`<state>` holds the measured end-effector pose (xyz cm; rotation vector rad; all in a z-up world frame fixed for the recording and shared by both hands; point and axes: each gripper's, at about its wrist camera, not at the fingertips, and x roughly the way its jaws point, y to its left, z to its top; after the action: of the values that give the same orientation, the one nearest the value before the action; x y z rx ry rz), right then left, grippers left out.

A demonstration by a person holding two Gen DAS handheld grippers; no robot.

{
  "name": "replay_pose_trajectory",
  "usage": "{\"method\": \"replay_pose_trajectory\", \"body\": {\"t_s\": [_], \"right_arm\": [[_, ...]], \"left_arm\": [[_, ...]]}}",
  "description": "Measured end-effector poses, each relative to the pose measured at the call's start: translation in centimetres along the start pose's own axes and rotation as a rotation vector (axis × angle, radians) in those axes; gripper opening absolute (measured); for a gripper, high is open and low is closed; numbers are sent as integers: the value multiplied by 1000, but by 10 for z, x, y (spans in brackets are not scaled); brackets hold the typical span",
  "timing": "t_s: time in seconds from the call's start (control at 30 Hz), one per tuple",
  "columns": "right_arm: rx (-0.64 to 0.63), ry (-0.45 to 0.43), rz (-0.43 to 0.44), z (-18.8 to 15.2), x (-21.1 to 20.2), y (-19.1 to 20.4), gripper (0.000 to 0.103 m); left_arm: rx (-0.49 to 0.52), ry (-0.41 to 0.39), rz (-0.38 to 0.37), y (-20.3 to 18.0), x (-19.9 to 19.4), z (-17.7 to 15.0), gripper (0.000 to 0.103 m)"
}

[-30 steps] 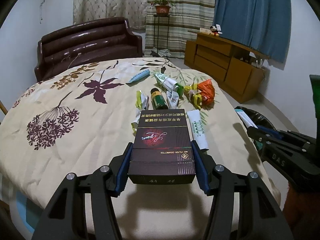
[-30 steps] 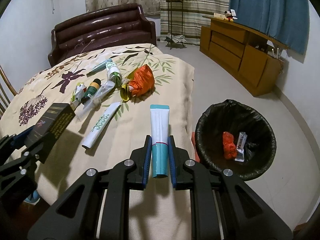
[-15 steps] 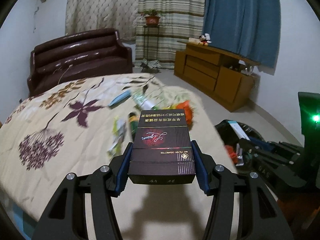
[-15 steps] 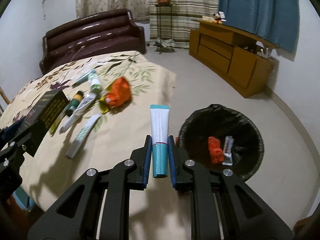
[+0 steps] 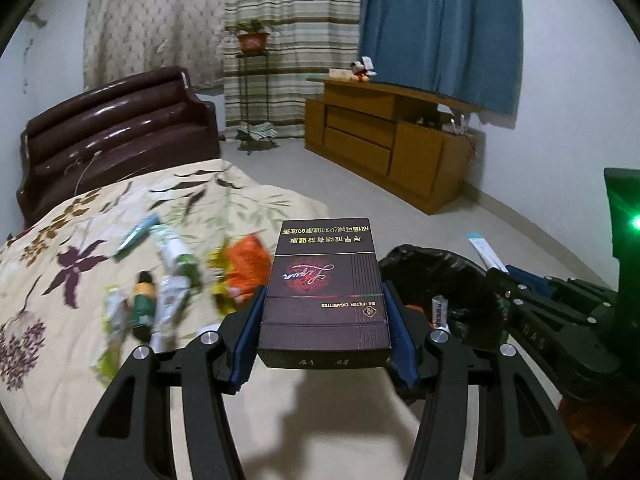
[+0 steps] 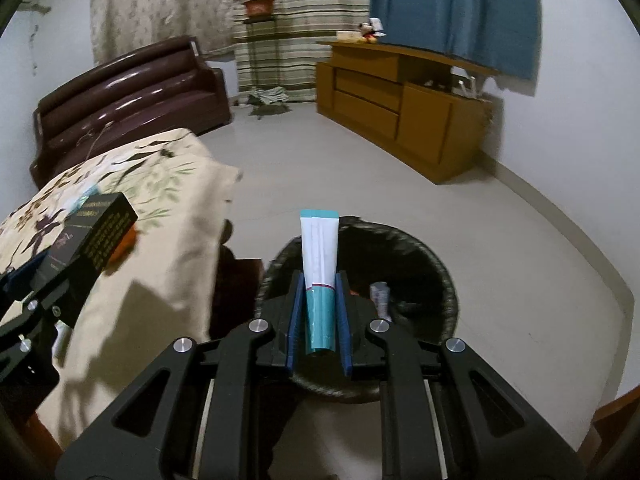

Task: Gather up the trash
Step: 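Carry the box and tube over the bin and release both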

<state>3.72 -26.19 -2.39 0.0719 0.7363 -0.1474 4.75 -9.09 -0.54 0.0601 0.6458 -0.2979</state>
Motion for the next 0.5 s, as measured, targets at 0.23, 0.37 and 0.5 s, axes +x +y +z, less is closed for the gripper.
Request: {"method": "replay_pose_trajectory", "body": {"t_s": [0.23,0.37,0.5], "right_arm": [[51,24,-39,2,26,-34,16],[71,36,-50,1,39,-49,16],[91,50,-56,1,52,-62,16]], "left_arm": [[57,36,-8,-36,35,10,55],[86,58,-12,-58,52,13,55],[112,68,-13,-75,66,17,55]]}}
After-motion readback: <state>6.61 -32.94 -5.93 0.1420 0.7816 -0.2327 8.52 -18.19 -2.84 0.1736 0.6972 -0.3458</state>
